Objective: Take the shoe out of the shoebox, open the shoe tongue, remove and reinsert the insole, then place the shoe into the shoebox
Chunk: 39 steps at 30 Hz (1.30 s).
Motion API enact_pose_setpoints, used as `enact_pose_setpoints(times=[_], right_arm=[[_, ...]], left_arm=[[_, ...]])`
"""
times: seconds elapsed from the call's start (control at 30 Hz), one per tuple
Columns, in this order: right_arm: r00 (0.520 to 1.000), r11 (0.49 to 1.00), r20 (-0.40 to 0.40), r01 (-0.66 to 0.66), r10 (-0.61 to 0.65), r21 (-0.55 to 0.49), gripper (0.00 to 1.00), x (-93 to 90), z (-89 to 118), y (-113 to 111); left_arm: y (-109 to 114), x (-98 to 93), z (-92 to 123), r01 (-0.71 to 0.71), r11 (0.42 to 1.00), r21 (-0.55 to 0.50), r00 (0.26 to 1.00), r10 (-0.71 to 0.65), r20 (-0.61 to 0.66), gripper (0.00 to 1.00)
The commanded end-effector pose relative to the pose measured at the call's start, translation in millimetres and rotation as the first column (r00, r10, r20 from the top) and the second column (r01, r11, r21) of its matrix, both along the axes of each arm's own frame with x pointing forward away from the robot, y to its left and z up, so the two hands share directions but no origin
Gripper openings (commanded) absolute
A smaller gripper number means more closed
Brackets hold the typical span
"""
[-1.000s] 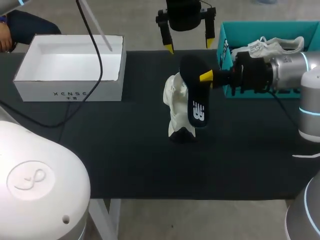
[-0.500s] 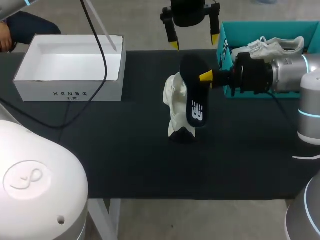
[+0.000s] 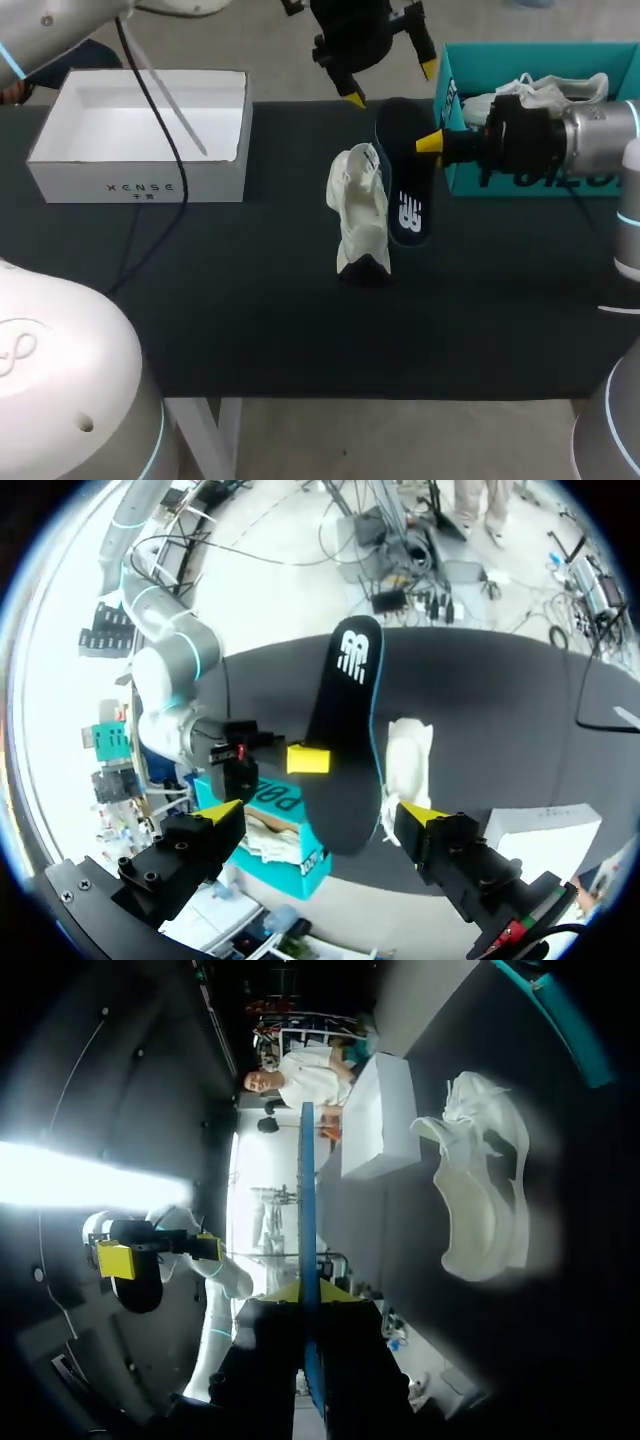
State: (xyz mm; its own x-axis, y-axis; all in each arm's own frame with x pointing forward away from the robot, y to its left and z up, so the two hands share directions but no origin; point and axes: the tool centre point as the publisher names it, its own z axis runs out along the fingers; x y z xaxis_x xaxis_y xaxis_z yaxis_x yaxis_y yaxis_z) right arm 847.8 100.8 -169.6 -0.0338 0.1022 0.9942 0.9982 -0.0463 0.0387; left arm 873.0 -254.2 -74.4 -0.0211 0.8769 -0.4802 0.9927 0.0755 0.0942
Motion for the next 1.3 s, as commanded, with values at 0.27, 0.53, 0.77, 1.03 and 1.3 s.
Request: enact_pose_setpoints(times=[0.27, 0.53, 0.77, 1.03, 1.3], right_arm=[[1.0, 1.0, -0.001, 0.0, 0.0, -0.014, 0.0, -1.9, 4.8, -3.5], [1.0, 0.994, 0.02, -0.02, 0.018, 0.108, 0.0, -4.5, 25.4, -5.4], [0.999, 0.99, 0.027, -0.042, 0.038, 0.132, 0.0, -6.9, 40.8, -6.4], [0.998, 0.984, 0.047, -0.049, 0.042, 0.171, 0.0, -8.0, 50.0, -0.2], [0.999, 0.984, 0.025, -0.032, 0.028, 0.177, 0.0, -12.3, 51.1, 3.4]], left_arm=[[18.2, -6.6, -1.4, -0.117, 0.922, -0.369, 0.993, 0.121, -0.013, 1.0], [19.2, -7.1, -5.4, -0.103, 0.905, -0.413, 0.994, 0.111, -0.003, 1.0], [22.3, -5.9, -19.0, -0.056, 0.787, -0.614, 0.995, 0.094, 0.03, 1.0], [4.0, 1.4, -29.0, -0.036, 0.694, -0.719, 0.992, 0.113, 0.059, 1.0], [-17.9, 8.7, -39.7, -0.021, 0.669, -0.743, 0.984, 0.146, 0.104, 1.0]])
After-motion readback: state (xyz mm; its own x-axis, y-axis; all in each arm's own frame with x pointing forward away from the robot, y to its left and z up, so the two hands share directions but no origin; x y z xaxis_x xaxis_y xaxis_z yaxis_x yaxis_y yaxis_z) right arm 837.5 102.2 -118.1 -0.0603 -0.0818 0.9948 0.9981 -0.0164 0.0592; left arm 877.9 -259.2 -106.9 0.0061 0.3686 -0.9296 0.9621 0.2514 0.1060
